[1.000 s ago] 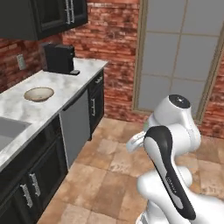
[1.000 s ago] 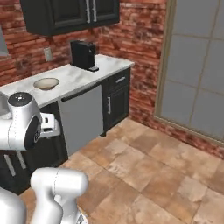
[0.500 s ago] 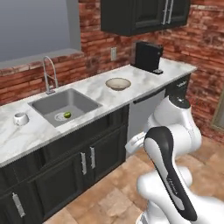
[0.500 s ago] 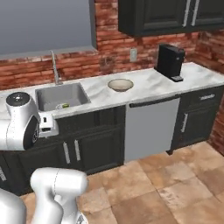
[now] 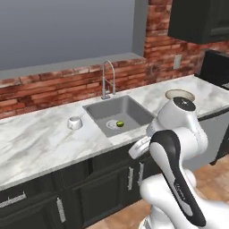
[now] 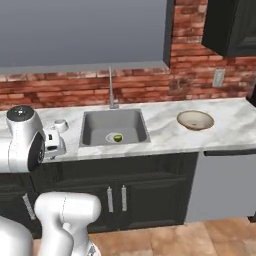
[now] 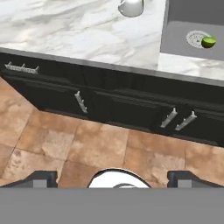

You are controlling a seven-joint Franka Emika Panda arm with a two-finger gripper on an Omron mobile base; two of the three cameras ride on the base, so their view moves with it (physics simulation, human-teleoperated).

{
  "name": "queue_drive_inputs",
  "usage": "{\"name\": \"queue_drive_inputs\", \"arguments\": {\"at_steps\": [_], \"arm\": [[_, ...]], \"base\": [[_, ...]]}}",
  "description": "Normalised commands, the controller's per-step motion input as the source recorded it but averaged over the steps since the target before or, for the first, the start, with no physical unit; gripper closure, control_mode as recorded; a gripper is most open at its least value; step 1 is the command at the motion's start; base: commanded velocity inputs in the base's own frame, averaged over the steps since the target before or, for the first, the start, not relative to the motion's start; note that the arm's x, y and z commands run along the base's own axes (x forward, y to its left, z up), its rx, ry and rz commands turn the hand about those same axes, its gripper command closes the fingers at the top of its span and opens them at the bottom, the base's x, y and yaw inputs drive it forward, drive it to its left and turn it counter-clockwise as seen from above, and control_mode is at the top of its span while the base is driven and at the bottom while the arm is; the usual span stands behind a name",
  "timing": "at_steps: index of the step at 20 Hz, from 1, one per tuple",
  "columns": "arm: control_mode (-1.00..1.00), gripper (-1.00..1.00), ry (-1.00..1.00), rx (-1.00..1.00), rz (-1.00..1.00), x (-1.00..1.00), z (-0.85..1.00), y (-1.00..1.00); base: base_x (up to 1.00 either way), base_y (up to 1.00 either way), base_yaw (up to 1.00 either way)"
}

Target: Clear the mugs and bowl far away from the sink.

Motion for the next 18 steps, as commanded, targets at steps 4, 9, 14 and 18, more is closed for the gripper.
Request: {"name": "queue_drive_inputs", "arguments": {"at_steps": [4, 9, 14, 18], "arm": [[1.0, -1.0, 0.0, 0.0, 0.0, 0.0, 0.0, 0.0], [1.0, -1.0, 0.0, 0.0, 0.0, 0.0, 0.0, 0.0], [1.0, -1.0, 0.0, 0.0, 0.0, 0.0, 0.0, 0.0], [-1.0, -1.0, 0.03, -0.04, -0.11, 0.18, -0.05, 0.11]], "base": [[0.74, 0.57, 0.15], [0.45, 0.62, -0.01], [0.09, 0.67, -0.15], [0.3, 0.37, -0.25]]}}
